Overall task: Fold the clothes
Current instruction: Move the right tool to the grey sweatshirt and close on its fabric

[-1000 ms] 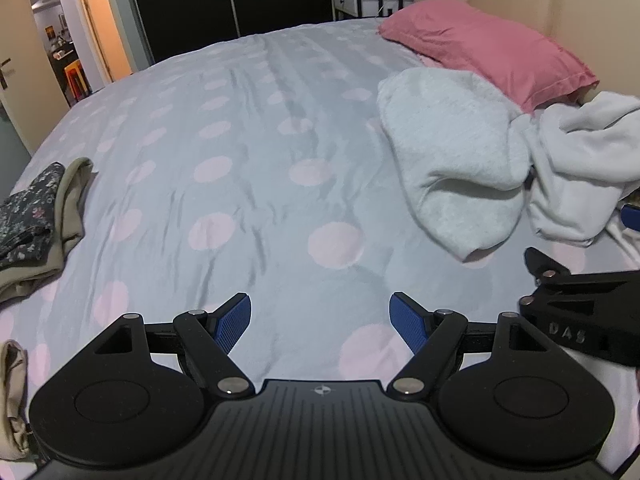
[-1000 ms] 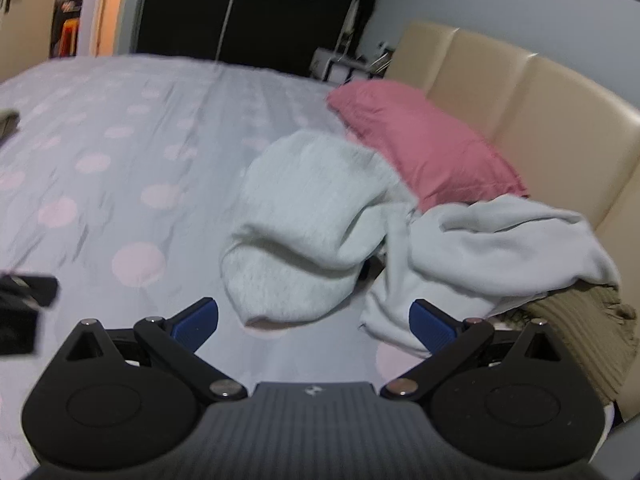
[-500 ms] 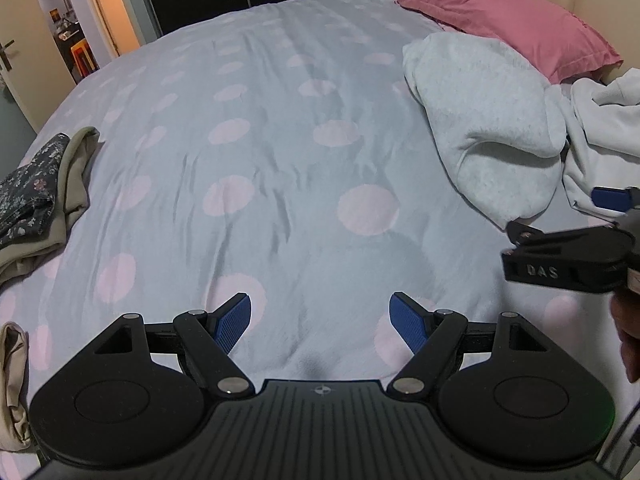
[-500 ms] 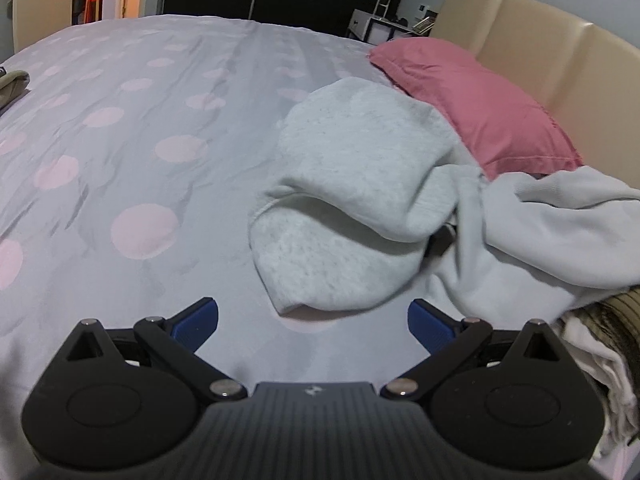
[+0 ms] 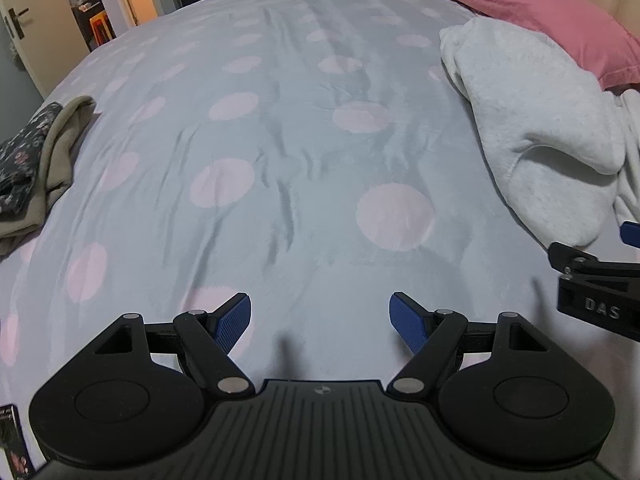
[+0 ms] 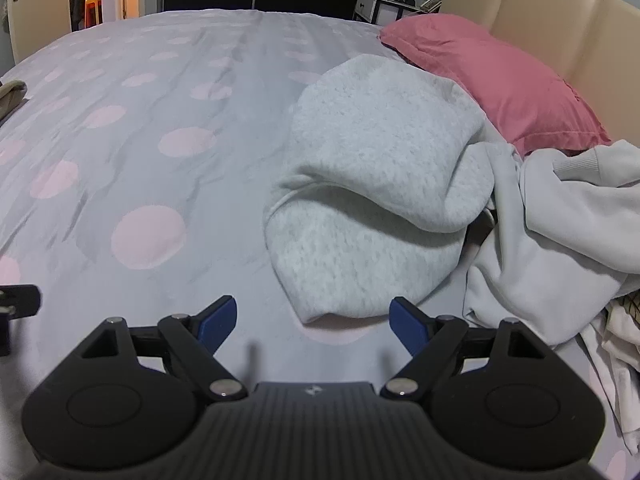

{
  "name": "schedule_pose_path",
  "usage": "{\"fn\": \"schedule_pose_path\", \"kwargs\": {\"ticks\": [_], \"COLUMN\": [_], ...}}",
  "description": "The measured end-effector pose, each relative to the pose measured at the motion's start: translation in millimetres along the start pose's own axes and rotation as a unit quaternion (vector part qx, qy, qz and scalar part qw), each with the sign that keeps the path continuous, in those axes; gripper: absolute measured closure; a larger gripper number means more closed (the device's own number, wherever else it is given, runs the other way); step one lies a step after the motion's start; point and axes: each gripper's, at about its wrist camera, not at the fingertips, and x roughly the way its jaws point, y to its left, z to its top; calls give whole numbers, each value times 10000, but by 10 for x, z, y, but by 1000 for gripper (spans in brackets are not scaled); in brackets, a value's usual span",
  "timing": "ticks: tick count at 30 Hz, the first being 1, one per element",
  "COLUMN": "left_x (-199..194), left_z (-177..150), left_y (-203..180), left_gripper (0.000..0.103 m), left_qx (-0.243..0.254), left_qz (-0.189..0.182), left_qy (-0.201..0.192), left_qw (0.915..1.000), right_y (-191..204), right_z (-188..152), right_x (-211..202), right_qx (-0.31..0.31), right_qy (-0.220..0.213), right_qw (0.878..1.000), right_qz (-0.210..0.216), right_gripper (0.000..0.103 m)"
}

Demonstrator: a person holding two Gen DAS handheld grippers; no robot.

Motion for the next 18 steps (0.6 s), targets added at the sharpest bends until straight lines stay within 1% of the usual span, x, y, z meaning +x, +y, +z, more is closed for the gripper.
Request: {"fn": "schedule_pose_path", "kwargs": {"ticks": [2,4,7,9,11,14,15,16,17,18], "left_x": [86,161,255,288,302,321,328,332,327,317], "left_z": [29,57,81,85,86,78,72,70,72,74], "left_y": [-37,-59,-35,-33,-63,-101,-108,-111,-110,-106], "left_gripper": [27,27,27,27,27,27,27,27,27,27], "left_qx": [1,-46,-288,-407,-375,-239,-213,-198,-197,-197], "left_qz": [10,6,-36,-55,-37,14,16,13,6,-1], "left_qy": [21,60,244,282,268,274,291,305,304,294], "left_qw": [10000,10000,9993,9988,9989,9993,9993,9993,9993,9994], "right_y": [-29,-57,-101,-123,-128,-118,-116,-115,-109,-98], "right_z": [4,4,-10,-17,-18,-17,-18,-21,-24,-28], "right_x": [63,135,274,370,461,566,598,620,625,612], "right_qx": [-9,-29,-31,-19,-15,-69,-93,-121,-167,-217], "right_qy": [5,9,46,38,26,10,0,-7,-20,-52], "right_qw": [10000,10000,10000,10000,10000,10000,10000,9999,9998,9997], "right_qz": [14,19,29,-24,-81,-16,11,59,71,35], "right_gripper": [19,22,28,31,32,32,38,48,52,68]}}
